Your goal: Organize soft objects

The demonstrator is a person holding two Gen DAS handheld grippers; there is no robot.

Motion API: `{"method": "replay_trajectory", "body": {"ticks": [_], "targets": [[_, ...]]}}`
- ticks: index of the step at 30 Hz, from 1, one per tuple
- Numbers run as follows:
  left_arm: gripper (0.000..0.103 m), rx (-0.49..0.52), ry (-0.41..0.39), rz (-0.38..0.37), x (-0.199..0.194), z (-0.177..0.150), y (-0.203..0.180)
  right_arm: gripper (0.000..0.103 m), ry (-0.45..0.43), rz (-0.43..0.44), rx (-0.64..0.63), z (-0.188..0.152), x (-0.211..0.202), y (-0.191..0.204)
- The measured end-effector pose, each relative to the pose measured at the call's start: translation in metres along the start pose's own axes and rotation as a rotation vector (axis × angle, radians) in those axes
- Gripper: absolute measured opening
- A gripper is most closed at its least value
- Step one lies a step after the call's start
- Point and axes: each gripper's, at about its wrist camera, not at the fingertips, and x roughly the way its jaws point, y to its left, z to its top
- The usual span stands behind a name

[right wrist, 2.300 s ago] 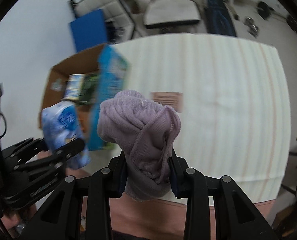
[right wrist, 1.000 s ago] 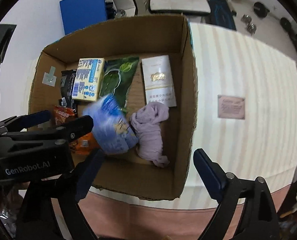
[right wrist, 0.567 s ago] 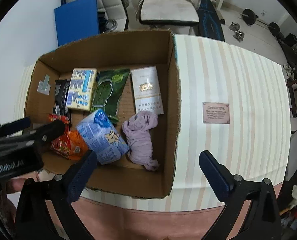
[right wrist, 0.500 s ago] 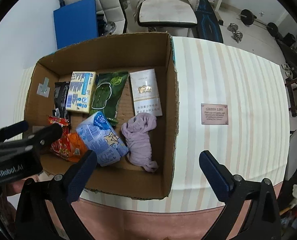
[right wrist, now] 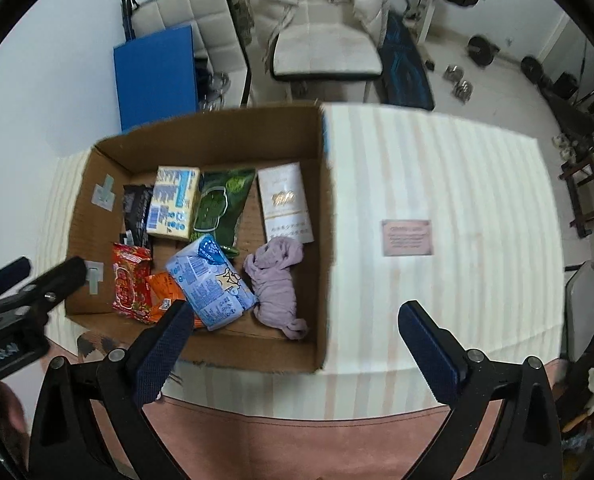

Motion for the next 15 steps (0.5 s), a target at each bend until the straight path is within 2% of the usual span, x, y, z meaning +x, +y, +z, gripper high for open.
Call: {"method": "replay_trajectory", "body": {"ticks": [3,8,15], "targets": [[0.102,-0.002,-0.053,-0.017,-0.04,-0.017,0.001,0.103,-0.057,-0.002,-0.003,-0.019,-0.044,-0.004],[0.102,-0.007,-0.12,0.006,-0.093,-0.049,0.005,0.103,-0.141,-0.013,-0.013,-0.056,-0.106,-0.008],[0.102,-0.008,-0.195,0.021,-0.142,-0.073,0.007,0.103,-0.256,-0.046,-0.022,-0.094,-0.175,-0.009]]}}
